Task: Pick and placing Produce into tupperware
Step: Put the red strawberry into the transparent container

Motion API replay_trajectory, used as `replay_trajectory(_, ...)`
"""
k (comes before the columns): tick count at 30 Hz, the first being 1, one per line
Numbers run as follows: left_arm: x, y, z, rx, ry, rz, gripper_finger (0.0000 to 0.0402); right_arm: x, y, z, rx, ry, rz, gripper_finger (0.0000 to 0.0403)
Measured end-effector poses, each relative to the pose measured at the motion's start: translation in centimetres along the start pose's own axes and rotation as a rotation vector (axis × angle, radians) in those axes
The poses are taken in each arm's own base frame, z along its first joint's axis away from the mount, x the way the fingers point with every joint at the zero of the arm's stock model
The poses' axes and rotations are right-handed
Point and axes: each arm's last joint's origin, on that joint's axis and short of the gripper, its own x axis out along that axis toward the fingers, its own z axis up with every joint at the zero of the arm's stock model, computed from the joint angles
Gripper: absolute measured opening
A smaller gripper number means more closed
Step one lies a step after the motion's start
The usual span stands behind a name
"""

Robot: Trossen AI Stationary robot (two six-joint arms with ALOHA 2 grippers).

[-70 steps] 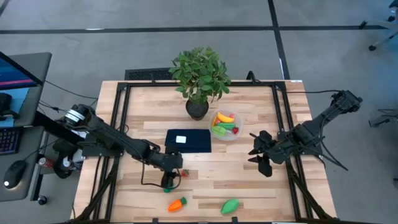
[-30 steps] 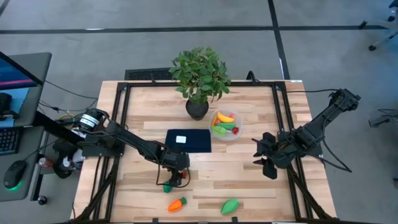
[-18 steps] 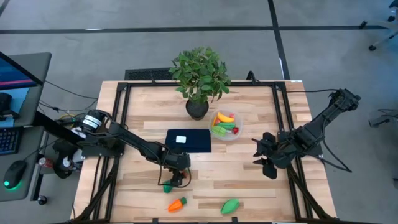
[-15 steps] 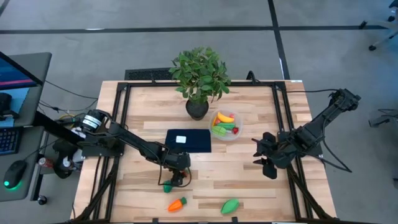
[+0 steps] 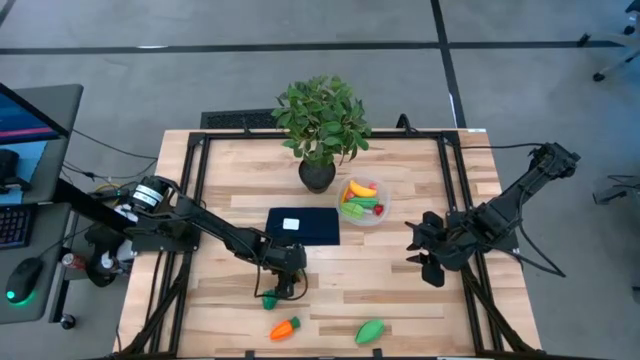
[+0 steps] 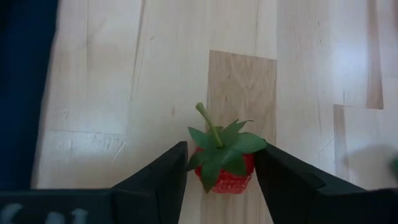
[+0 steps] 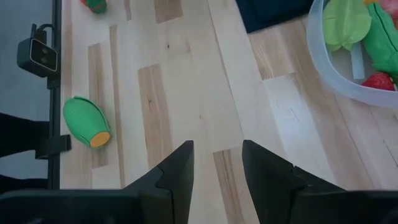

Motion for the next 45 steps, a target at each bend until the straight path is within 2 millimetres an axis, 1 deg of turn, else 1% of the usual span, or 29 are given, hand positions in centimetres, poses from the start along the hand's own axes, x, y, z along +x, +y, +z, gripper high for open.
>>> replay_trajectory(8, 0.0, 0.0, 0.0, 0.002, -0.001, 0.000, 0.0156, 0.0, 0.0, 0.0, -0.002, 0.000, 0.000, 0.0128)
replay_trajectory(17, 0.0, 0.0, 0.2, 0.000, -0.014, -0.002, 0.0155, 0.0, 0.0, 0.0, -0.008, 0.000, 0.000, 0.0128)
replay_trajectory(21, 0.0, 0.2, 0.6, -0.015, -0.047, -0.013, 0.0154, 0.0, 0.0, 0.0, -0.008, 0.000, 0.000, 0.0128)
replay_trajectory(26, -0.4, 0.6, 1.8, -0.039, -0.136, -0.038, 0.0154, 0.0, 0.0, 0.0, -0.006, 0.000, 0.000, 0.0128)
replay_trajectory(35, -1.1, 2.2, 4.7, -0.076, -0.356, -0.080, 0.0154, -0.1, 0.3, -0.3, -0.019, 0.006, 0.014, 0.0128)
replay_trajectory(40, -1.9, 3.4, 6.6, -0.076, -0.521, -0.098, 0.0154, -0.2, 0.4, -0.5, -0.033, 0.013, 0.011, 0.0128)
replay_trajectory(45, -2.7, 4.9, 8.0, -0.074, -0.657, -0.066, 0.0154, -0.2, 0.3, -0.5, -0.037, -0.003, -0.013, 0.0128)
